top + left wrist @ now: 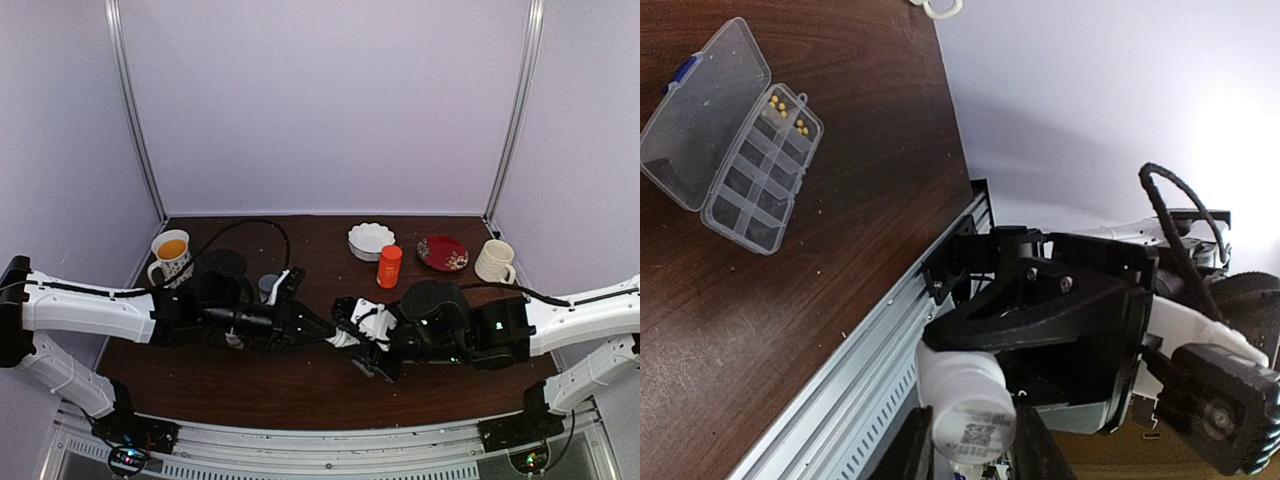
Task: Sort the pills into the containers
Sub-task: Screw the lid of the pill bottle onto the pill bottle.
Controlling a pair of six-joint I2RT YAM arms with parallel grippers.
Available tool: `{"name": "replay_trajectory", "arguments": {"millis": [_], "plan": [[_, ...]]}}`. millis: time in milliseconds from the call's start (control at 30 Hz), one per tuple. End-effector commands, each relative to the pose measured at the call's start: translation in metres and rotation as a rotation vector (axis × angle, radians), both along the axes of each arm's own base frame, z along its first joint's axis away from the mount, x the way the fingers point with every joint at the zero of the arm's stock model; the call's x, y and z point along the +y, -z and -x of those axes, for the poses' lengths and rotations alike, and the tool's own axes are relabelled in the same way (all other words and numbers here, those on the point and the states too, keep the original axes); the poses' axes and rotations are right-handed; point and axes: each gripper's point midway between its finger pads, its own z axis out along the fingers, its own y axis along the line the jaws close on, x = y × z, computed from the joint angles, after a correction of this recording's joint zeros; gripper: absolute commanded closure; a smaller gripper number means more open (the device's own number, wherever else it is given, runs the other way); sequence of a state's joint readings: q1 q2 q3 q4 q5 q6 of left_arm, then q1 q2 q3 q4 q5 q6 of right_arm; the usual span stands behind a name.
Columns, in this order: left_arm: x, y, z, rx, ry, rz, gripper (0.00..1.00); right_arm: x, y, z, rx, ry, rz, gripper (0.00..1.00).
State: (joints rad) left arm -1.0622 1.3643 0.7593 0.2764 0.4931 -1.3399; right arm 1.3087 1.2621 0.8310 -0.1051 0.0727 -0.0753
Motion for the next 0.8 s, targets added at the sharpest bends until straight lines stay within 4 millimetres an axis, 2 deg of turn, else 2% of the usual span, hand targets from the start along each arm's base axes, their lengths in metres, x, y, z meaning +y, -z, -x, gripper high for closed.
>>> {"name": "replay_trajectory", "arguments": {"millis": [0,100,200,433,767], "plan": [[-0.015,-0.014,0.019,-0.092,0.143,0.063,0.79,0.029,-0.076,0.019,0.079,-0.168,-0.330,0.93],[-0.015,-0.005,0.025,-0.205,0.234,-0.011,0.79,0.031,-0.076,0.024,0.165,-0.227,-0.359,0.93],[-0.015,-0.005,0.030,-0.305,0.310,-0.015,0.79,0.032,-0.082,0.027,0.229,-0.279,-0.403,0.93],[-0.017,-0.011,0.038,-0.651,0.392,0.073,0.83,0.031,-0.106,0.038,0.324,-0.387,-0.508,0.92],[-0.020,-0.030,0.062,-1.258,0.614,0.237,0.90,0.023,-0.123,0.051,0.418,-0.479,-0.605,0.92]]}}
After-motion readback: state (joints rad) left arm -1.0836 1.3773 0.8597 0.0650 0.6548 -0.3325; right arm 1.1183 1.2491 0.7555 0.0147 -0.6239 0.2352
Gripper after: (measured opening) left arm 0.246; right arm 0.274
